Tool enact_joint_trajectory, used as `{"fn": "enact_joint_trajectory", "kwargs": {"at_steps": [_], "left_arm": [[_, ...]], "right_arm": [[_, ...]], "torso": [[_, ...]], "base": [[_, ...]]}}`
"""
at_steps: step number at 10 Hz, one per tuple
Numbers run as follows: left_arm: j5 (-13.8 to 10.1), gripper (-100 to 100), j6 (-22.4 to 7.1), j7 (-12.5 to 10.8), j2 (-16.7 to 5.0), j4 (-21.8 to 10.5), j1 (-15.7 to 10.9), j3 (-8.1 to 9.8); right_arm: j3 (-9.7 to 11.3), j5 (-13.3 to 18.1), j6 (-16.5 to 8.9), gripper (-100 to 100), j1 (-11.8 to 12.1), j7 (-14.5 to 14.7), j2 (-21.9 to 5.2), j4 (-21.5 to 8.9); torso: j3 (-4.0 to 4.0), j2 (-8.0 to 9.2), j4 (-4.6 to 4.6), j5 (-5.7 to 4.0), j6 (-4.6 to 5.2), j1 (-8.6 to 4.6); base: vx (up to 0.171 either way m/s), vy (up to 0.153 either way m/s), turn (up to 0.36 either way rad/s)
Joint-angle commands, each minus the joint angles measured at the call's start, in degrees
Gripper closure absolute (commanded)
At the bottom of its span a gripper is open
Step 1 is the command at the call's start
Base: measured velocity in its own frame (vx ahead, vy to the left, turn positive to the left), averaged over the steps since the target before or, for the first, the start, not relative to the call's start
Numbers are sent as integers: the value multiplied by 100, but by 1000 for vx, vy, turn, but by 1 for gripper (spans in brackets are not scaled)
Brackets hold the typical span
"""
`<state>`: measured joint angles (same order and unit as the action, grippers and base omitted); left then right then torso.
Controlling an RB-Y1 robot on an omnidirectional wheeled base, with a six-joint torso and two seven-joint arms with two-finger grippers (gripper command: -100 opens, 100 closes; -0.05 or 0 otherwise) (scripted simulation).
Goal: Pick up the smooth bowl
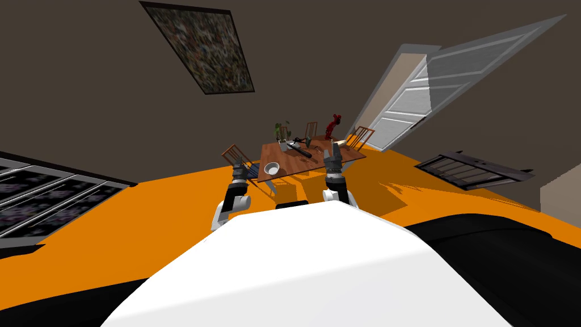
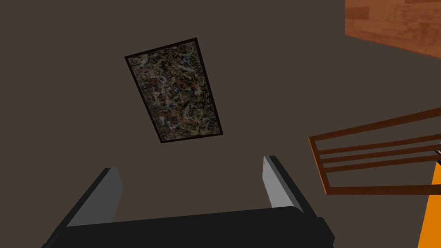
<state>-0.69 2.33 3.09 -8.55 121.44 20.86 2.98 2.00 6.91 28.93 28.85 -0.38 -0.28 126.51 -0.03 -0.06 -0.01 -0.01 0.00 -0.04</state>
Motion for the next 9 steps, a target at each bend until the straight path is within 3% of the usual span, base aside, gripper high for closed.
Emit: {"fn": "enact_joint_trajectory", "kwargs": {"at_steps": [1, 9], "left_arm": [[-17, -100, -264, 21, -29, -52, -58, 12], [-150, -100, -1474, 173, -234, -468, -419, 52]], "right_arm": [[0, 0, 0, 0, 0, 0, 0, 0], [0, 0, 0, 0, 0, 0, 0, 0]], "torso": [[0, 0, 0, 0, 0, 0], [0, 1, 0, 0, -1, 1]], "base": [[14, -12, -11], [17, -11, -19]]}}
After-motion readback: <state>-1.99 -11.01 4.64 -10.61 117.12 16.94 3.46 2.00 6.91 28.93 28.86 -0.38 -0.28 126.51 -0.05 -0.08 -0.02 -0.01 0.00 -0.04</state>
